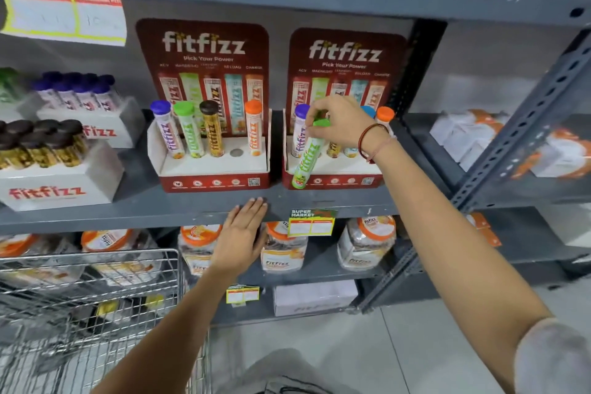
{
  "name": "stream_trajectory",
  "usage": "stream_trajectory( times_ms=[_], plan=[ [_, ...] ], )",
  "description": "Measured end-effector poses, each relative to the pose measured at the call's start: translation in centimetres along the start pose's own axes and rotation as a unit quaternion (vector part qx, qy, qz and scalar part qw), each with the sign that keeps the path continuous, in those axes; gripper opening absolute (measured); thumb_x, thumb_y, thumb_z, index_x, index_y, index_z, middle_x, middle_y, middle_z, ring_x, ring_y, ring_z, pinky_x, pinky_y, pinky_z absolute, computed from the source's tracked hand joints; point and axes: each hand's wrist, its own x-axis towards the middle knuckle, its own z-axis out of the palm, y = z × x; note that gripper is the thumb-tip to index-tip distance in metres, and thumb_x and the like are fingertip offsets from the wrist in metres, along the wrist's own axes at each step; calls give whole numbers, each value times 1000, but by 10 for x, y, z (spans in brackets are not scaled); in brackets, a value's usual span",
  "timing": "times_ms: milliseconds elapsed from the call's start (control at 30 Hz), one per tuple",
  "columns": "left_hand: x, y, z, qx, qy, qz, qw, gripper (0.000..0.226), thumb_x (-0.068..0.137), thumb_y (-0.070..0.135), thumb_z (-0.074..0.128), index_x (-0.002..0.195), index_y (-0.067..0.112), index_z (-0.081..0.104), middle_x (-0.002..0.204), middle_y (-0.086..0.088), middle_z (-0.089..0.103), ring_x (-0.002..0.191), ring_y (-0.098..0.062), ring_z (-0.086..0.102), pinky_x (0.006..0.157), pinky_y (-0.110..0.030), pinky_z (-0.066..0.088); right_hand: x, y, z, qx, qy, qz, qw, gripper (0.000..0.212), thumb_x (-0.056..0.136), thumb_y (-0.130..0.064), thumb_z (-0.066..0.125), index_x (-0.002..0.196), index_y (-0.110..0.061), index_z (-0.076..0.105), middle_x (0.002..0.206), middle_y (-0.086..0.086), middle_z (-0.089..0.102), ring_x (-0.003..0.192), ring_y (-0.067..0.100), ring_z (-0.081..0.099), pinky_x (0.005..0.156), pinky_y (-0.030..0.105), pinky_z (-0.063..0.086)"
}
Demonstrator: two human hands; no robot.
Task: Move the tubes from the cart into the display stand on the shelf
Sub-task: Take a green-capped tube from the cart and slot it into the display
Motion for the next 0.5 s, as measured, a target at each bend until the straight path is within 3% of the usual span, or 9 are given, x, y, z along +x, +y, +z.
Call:
stream_trajectory(
  times_ms=[200,300,500],
  plan=[
    [0,0,2,0,2,-1,1000,48,89,24,46,133,4,44,139,-14,49,130,-29,41,111,-46,20,1,10,-3,-24,4,1,1000,34,78,-15,68,111,-8,60,113,10,63,109,23,54,88,25,38],
    [0,0,4,-5,7,-5,1000,47,90,18,55,133,4,44,139,-14,49,131,-28,41,111,-44,19,3,15,-9,-34,-2,-1,999,39,79,-15,68,116,-8,59,118,12,62,113,25,53,93,31,41],
    [-1,0,5,-1,16,-9,1000,48,87,24,46,130,4,47,135,-14,53,127,-29,45,109,-46,22,15,25,-24,-6,0,-3,1000,46,75,-7,72,118,-10,58,117,7,64,101,11,56,89,19,38]
  ],
)
